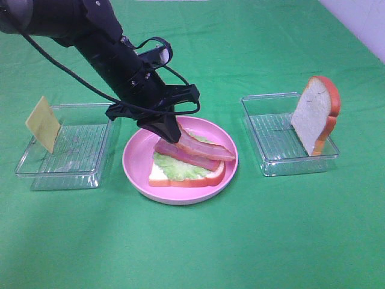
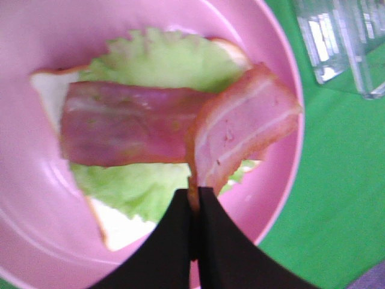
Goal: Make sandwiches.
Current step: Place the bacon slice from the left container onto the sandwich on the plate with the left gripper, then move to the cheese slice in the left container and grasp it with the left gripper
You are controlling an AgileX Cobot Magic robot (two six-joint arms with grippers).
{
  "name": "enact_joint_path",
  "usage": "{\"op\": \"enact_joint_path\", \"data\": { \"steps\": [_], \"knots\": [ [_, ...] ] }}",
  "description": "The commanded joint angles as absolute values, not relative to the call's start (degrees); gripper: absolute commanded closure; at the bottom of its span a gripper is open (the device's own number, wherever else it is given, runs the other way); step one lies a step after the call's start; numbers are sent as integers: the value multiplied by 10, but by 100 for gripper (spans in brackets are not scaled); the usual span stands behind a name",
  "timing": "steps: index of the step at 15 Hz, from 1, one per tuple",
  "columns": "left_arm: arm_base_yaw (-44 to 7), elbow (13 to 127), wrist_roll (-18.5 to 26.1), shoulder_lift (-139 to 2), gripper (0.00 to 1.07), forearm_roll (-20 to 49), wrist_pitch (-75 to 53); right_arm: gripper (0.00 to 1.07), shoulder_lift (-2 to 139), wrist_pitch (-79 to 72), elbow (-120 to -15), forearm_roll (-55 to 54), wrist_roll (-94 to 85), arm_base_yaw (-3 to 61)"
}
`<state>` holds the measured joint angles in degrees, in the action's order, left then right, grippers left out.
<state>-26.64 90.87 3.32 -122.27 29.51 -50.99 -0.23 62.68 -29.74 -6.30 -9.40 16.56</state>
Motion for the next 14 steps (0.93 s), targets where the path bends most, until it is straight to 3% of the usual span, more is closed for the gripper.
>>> {"op": "enact_joint_path", "data": {
  "steps": [1, 4, 6, 8, 9, 14],
  "knots": [
    [-268, 910, -25, -1219, 107, 214, -510, 33, -16, 622, -296, -66, -99, 165],
    [-269, 910, -23, -1221, 103, 212, -508, 33, -16, 622, -296, -66, -99, 165],
    [-269, 910, -23, -1221, 82, 212, -508, 33, -16, 622, -296, -66, -99, 165],
    [-269, 911, -23, -1220, 38, 212, -499, 33, -16, 622, -296, -66, -99, 165],
    [-269, 912, -23, -1218, 24, 213, -496, 33, -16, 622, -296, -66, -99, 165],
    [-268, 926, -23, -1174, 22, 208, -503, 33, -16, 622, -296, -66, -99, 165]
  ]
}}
